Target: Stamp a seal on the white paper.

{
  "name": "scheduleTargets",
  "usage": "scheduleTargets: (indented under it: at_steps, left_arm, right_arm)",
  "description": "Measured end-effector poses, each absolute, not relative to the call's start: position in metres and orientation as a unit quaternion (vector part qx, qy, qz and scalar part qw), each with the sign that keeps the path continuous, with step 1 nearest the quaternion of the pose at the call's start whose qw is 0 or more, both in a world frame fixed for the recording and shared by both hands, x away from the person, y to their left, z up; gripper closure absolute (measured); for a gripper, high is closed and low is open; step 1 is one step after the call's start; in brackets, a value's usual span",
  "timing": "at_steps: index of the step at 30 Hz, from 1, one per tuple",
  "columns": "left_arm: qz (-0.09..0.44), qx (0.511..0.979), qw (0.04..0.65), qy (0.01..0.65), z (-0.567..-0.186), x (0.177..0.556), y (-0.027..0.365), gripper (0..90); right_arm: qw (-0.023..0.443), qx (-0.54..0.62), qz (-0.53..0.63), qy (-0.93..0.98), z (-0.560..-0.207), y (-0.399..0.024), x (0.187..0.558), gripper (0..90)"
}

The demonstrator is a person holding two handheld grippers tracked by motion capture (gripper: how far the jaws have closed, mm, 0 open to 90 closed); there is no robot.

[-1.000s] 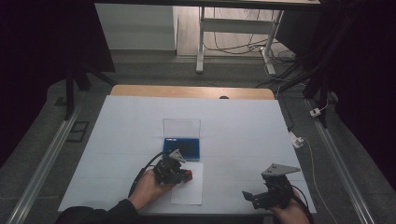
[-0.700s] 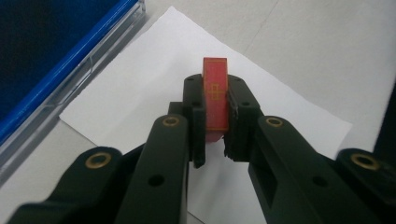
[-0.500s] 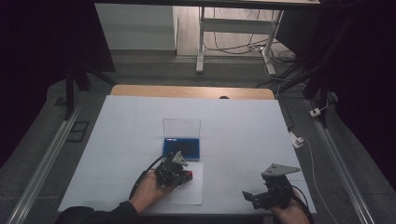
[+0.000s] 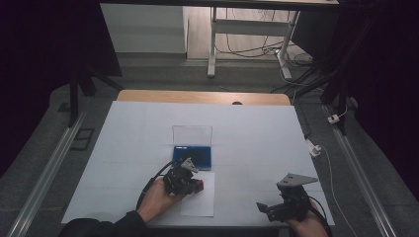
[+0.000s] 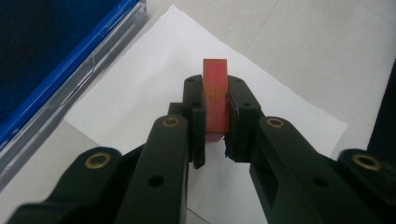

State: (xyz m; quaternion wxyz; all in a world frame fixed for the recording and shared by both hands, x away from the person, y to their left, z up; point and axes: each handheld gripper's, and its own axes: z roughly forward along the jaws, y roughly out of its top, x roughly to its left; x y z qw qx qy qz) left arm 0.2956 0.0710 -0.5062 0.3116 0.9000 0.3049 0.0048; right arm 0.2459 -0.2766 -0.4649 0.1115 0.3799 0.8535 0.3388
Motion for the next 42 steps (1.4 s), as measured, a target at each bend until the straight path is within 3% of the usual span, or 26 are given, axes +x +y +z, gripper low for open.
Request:
scheduleTargets:
  at_steps: [42]
  left_arm:
    - [0.017, 0.881, 0.365, 0.302, -0.473, 0.296, 0.093, 79.3]
  right_arm:
    - [0.112, 0.38, 0.34, 0.853, -0.465, -0.276, 0.245, 0.1]
